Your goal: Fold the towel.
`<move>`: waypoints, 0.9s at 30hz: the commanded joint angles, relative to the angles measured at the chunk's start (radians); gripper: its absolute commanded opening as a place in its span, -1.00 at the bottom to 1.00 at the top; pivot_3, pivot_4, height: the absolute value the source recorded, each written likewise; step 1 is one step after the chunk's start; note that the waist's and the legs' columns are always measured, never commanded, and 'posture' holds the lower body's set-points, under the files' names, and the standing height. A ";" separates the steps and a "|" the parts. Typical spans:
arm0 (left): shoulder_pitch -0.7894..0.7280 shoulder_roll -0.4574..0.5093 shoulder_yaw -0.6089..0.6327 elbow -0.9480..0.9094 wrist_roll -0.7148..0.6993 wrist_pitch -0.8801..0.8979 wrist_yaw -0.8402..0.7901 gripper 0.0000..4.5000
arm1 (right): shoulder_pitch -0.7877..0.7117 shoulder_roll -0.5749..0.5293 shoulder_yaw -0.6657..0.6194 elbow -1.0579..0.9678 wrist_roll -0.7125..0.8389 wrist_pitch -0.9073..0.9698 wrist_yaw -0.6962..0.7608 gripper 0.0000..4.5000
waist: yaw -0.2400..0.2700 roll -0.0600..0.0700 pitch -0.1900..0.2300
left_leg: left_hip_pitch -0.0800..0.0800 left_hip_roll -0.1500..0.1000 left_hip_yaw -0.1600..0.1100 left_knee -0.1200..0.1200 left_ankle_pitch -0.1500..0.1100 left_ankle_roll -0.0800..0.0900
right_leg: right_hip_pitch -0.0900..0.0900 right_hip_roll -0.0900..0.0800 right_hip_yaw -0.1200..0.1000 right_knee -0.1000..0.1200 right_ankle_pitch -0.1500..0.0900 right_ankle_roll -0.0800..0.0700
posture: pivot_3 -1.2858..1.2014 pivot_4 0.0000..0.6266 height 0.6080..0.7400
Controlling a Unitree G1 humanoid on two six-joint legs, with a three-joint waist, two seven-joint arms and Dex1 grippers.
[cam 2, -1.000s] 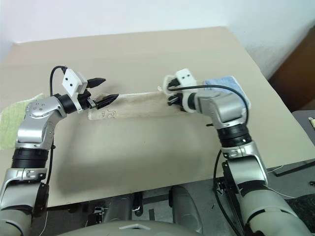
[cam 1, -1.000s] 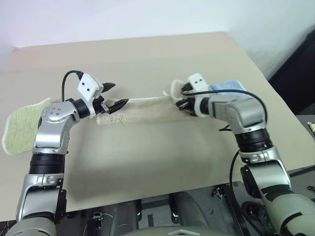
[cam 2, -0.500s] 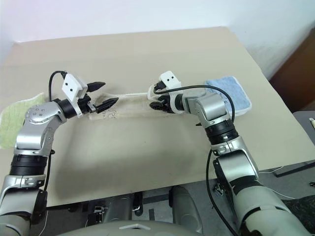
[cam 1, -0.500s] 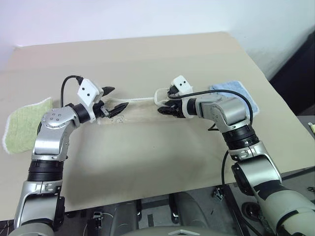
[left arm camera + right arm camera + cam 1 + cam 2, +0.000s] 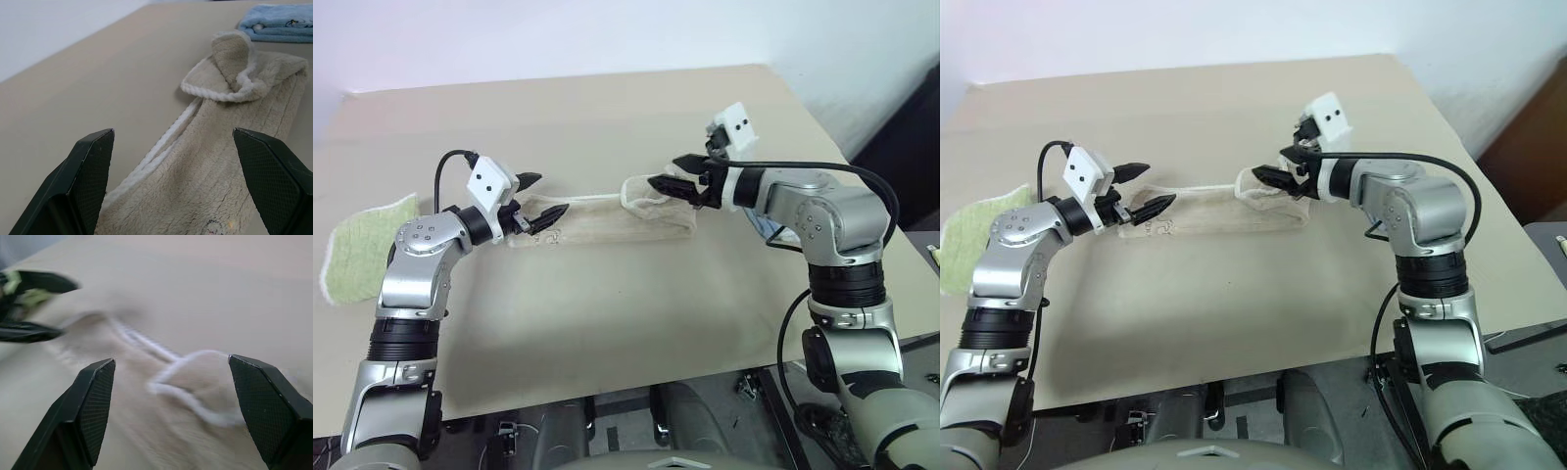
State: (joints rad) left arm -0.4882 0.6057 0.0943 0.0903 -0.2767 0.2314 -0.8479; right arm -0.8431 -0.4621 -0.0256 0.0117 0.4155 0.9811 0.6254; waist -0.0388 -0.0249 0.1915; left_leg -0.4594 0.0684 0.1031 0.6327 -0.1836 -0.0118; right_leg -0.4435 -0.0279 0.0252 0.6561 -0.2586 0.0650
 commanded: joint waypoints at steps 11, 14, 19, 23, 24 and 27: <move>-0.027 -0.005 0.013 0.005 -0.013 -0.023 -0.008 0.81 | -0.032 0.038 0.162 0.395 -0.250 -0.447 0.028 -0.56 | -0.004 0.000 0.000 | 0.000 0.000 0.000 0.000 0.000 0.001 | 0.000 0.001 0.000 0.000 0.000 0.001 | 0.03 -0.52 1.00; -0.016 -0.001 0.020 -0.006 -0.014 -0.019 -0.004 0.81 | -0.073 0.094 0.188 0.468 -0.281 -0.511 0.037 -0.56 | -0.007 0.000 0.000 | 0.000 0.000 0.000 0.001 0.000 0.001 | 0.000 0.001 0.000 0.000 0.001 0.002 | 0.03 -0.52 1.00; -0.002 -0.002 0.023 -0.026 -0.018 -0.012 0.004 0.81 | -0.128 0.167 0.209 0.543 -0.314 -0.598 0.052 -0.56 | -0.005 0.000 0.000 | 0.000 0.000 0.000 0.001 0.001 0.000 | 0.000 0.001 0.000 0.003 0.001 0.002 | 0.03 -0.52 1.00; 0.006 -0.002 0.025 -0.036 -0.022 -0.006 0.009 0.81 | -0.152 0.210 0.219 0.574 -0.332 -0.629 0.065 -0.56 | -0.001 0.000 0.000 | 0.000 0.000 0.000 0.003 0.001 0.000 | 0.000 0.000 0.000 0.004 0.001 0.002 | 0.03 -0.52 1.00; 0.007 -0.002 0.025 -0.037 -0.022 -0.005 0.010 0.81 | -0.153 0.215 0.220 0.582 -0.338 -0.635 0.066 -0.56 | -0.001 0.000 0.000 | 0.000 0.000 0.000 0.003 0.001 0.000 | 0.000 0.000 0.000 0.004 0.001 0.002 | 0.03 -0.52 1.00; 0.012 -0.005 0.025 -0.048 -0.029 0.005 0.016 0.81 | -0.155 0.234 0.239 0.667 -0.377 -0.642 0.052 -0.56 | -0.001 0.000 0.000 | 0.000 0.000 0.000 0.004 0.001 0.000 | 0.000 0.000 0.000 0.005 0.001 0.002 | 0.03 -0.52 1.00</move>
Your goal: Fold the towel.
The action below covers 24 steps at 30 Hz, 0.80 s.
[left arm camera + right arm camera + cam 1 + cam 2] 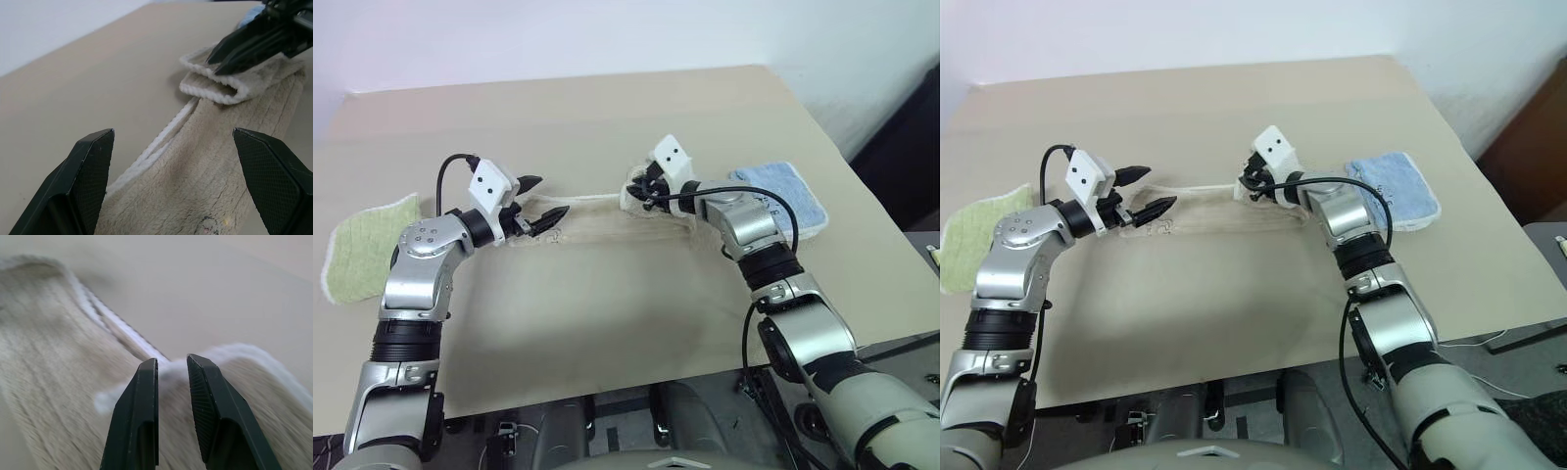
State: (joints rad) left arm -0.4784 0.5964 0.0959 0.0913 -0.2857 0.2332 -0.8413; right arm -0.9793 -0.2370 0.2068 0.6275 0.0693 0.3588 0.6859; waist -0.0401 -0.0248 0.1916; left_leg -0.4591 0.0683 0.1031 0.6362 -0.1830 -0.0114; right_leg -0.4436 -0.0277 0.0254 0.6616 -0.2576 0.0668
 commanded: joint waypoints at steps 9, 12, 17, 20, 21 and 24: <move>0.079 0.012 0.080 -0.157 -0.087 0.092 0.057 0.81 | 0.034 -0.030 -0.083 -0.169 0.051 0.019 0.058 -0.56 | -0.004 0.000 0.000 | 0.000 0.000 0.000 0.001 0.000 0.000 | 0.000 0.000 0.000 0.002 0.000 0.000 | 0.03 -0.52 1.00; 0.104 0.015 0.091 -0.189 -0.099 0.112 0.069 0.81 | 0.068 -0.069 -0.104 -0.323 0.082 0.081 0.076 -0.56 | -0.001 0.000 0.000 | 0.000 0.000 0.000 0.001 0.000 0.000 | 0.000 0.000 0.000 0.002 0.000 0.000 | 0.03 -0.52 1.00; 0.155 -0.010 0.147 -0.283 -0.200 0.241 0.129 0.81 | 0.167 -0.139 -0.070 -0.500 0.054 0.118 0.084 -0.56 | 0.000 -0.001 0.000 | 0.001 0.000 -0.001 0.001 0.000 0.000 | 0.001 -0.001 0.000 0.002 0.000 0.000 | 0.03 -0.52 1.00; 0.209 -0.104 0.236 -0.402 -0.392 0.466 0.299 0.81 | 0.229 -0.178 -0.050 -0.570 0.038 0.106 0.094 -0.56 | -0.001 -0.001 0.000 | 0.000 0.000 -0.001 0.002 0.000 0.000 | 0.001 -0.002 0.000 0.002 0.000 0.000 | 0.03 -0.52 1.00; 0.231 -0.130 0.256 -0.436 -0.437 0.540 0.358 0.81 | 0.239 -0.183 -0.050 -0.582 0.040 0.107 0.093 -0.56 | -0.002 -0.001 0.000 | 0.000 0.000 0.000 0.002 0.000 0.000 | 0.001 -0.002 0.001 0.002 0.000 0.000 | 0.03 -0.52 1.00; 0.315 -0.190 0.293 -0.536 -0.530 0.705 0.511 0.88 | 0.257 -0.195 -0.054 -0.599 0.043 0.108 0.089 -0.57 | -0.008 -0.001 0.000 | 0.001 0.000 -0.001 0.004 0.000 0.000 | 0.001 -0.001 0.001 0.003 0.000 0.000 | 0.03 -0.52 1.00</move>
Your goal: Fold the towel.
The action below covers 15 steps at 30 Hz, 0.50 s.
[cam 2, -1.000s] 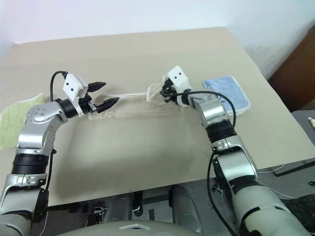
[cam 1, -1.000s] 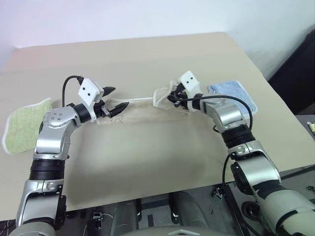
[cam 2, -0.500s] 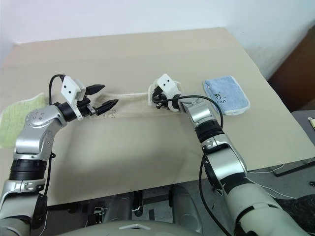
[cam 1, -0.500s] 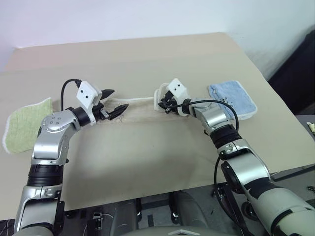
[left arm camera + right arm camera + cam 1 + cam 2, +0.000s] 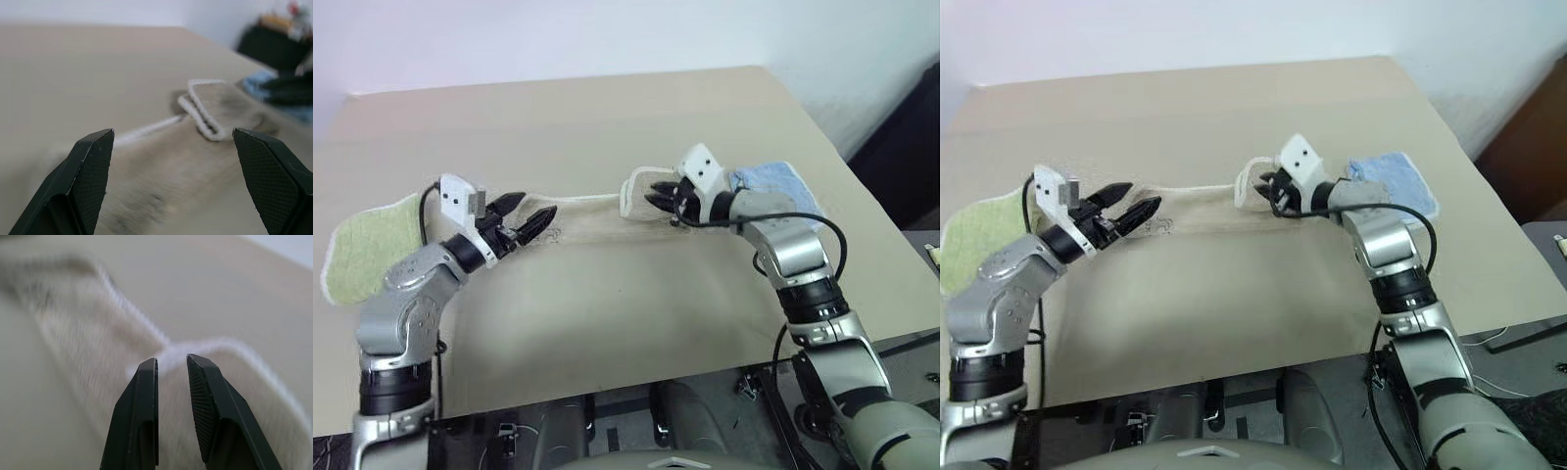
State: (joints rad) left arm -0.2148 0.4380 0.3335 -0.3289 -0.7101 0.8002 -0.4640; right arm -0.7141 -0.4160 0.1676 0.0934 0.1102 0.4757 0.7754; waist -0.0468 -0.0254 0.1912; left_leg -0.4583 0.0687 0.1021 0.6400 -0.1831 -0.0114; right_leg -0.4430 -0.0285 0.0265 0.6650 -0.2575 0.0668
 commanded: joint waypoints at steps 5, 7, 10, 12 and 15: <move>0.070 -0.189 0.190 -0.155 -0.315 0.270 0.463 0.99 | -0.003 -0.028 -0.018 -0.053 0.007 -0.023 0.003 -0.58 | 0.005 0.000 0.000 | 0.007 0.001 -0.002 0.003 0.000 0.000 | 0.008 0.001 -0.001 0.001 -0.001 -0.001 | 0.03 -0.52 1.00; 0.079 -0.235 0.228 -0.159 -0.379 0.287 0.595 0.99 | -0.003 -0.033 -0.016 -0.043 0.006 -0.032 0.010 -0.58 | 0.003 0.000 0.000 | 0.012 0.000 -0.002 0.005 0.000 0.000 | 0.013 0.000 -0.001 0.000 -0.002 -0.004 | 0.03 -0.52 1.00; 0.098 -0.280 0.242 -0.179 -0.452 0.297 0.758 0.99 | -0.002 -0.036 -0.011 -0.027 0.004 -0.045 0.023 -0.58 | 0.001 -0.001 0.000 | 0.016 0.000 -0.002 0.005 -0.002 -0.001 | 0.017 -0.002 0.001 -0.003 0.000 -0.006 | 0.03 -0.52 1.00; 0.087 -0.290 0.240 -0.153 -0.465 0.287 0.833 0.99 | -0.007 -0.033 -0.008 -0.014 0.004 -0.052 0.025 -0.58 | 0.002 -0.001 0.000 | 0.016 0.000 -0.002 0.005 -0.002 0.000 | 0.016 -0.003 0.002 -0.003 0.000 -0.006 | 0.03 -0.52 1.00; 0.020 -0.326 0.242 -0.067 -0.487 0.236 0.943 0.99 | -0.015 -0.022 -0.008 -0.001 0.007 -0.060 0.026 -0.58 | 0.004 -0.001 0.000 | 0.016 0.000 -0.002 0.004 -0.002 -0.001 | 0.015 -0.002 0.002 -0.003 0.000 -0.007 | 0.03 -0.52 1.00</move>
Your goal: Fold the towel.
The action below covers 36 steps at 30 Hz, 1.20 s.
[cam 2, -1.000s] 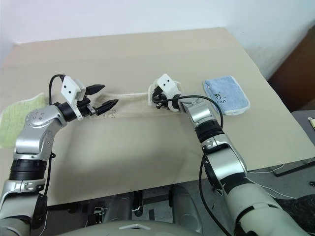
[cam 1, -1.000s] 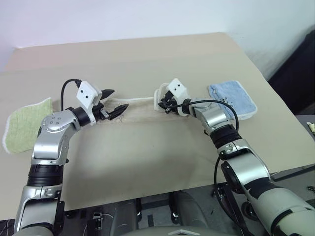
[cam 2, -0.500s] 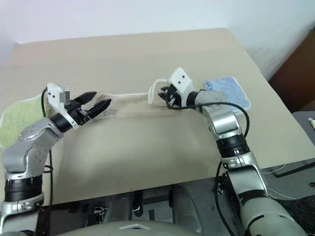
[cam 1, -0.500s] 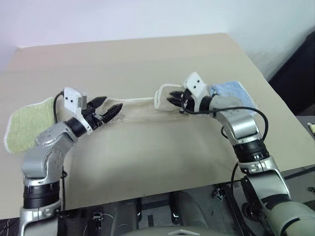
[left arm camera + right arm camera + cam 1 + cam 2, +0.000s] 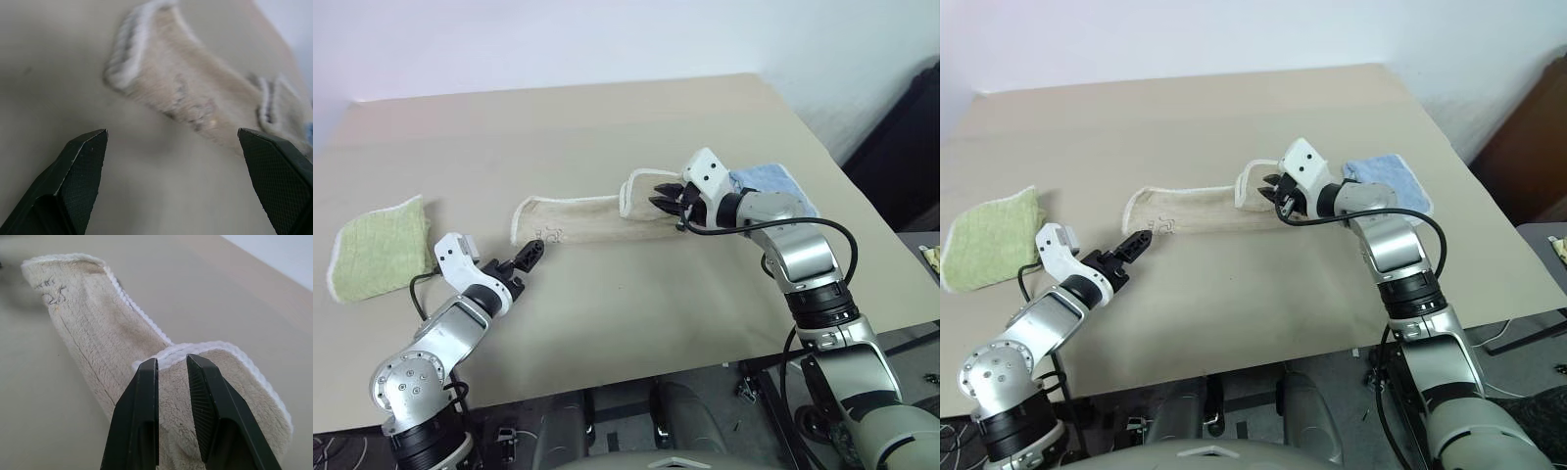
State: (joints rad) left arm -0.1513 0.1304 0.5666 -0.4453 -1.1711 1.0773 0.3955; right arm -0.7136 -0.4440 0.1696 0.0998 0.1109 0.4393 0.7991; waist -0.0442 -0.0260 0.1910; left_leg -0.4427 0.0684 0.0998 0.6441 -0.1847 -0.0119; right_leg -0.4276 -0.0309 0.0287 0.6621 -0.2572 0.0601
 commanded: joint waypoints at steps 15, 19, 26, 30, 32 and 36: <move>-0.258 -0.007 -0.019 0.412 -0.053 -0.098 0.104 0.99 | 0.025 -0.011 -0.029 -0.106 0.049 0.012 0.029 -0.58 | 0.010 0.005 -0.005 | 0.000 -0.002 0.001 -0.018 0.000 0.000 | 0.000 -0.006 -0.006 -0.025 0.016 -0.013 | 0.03 -0.52 1.00; -0.286 -0.014 -0.022 0.453 -0.054 -0.119 0.098 0.82 | 0.042 -0.022 -0.034 -0.130 0.057 0.031 0.022 -0.58 | 0.008 0.007 -0.006 | -0.001 -0.002 0.003 -0.026 0.000 0.000 | 0.003 -0.006 -0.009 -0.044 0.032 -0.010 | 0.03 -0.52 1.00; -0.322 -0.021 -0.026 0.486 -0.058 -0.157 0.079 -0.12 | 0.056 -0.031 -0.039 -0.148 0.060 0.045 0.010 -0.58 | 0.003 0.011 -0.008 | -0.023 0.000 0.008 -0.041 0.000 0.000 | -0.002 -0.005 -0.018 -0.086 0.067 -0.012 | 0.03 -0.52 1.00; -0.332 -0.005 -0.029 0.490 -0.051 -0.165 0.053 -0.71 | 0.058 -0.032 -0.037 -0.152 0.061 0.046 0.010 -0.58 | 0.001 0.010 -0.007 | -0.023 -0.003 0.014 -0.046 0.000 -0.001 | -0.008 -0.010 -0.018 -0.085 0.067 -0.012 | 0.03 -0.52 1.00; -0.343 0.008 -0.033 0.478 -0.045 -0.174 0.019 -0.99 | 0.060 -0.034 -0.035 -0.154 0.062 0.046 0.012 -0.58 | 0.002 0.010 -0.007 | -0.024 -0.004 0.013 -0.047 0.000 -0.001 | -0.010 -0.009 -0.018 -0.084 0.067 -0.012 | 0.03 -0.52 1.00; -0.368 0.034 -0.059 0.421 -0.037 -0.194 -0.055 -0.99 | 0.064 -0.038 -0.033 -0.152 0.062 0.043 0.014 -0.58 | 0.003 0.010 -0.007 | -0.027 -0.003 0.009 -0.046 0.009 0.001 | -0.010 -0.005 -0.017 -0.081 0.066 -0.010 | 0.03 -0.52 1.00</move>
State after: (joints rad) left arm -0.4932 0.1512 0.5256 0.0306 -1.2079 0.8984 0.3749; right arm -0.6476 -0.4729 0.1557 -0.0066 0.1614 0.4888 0.8120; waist -0.0415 -0.0160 0.1837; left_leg -0.4701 0.0665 0.1051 0.5980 -0.1676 -0.0103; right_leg -0.4380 -0.0320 0.0119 0.5814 -0.1911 0.0504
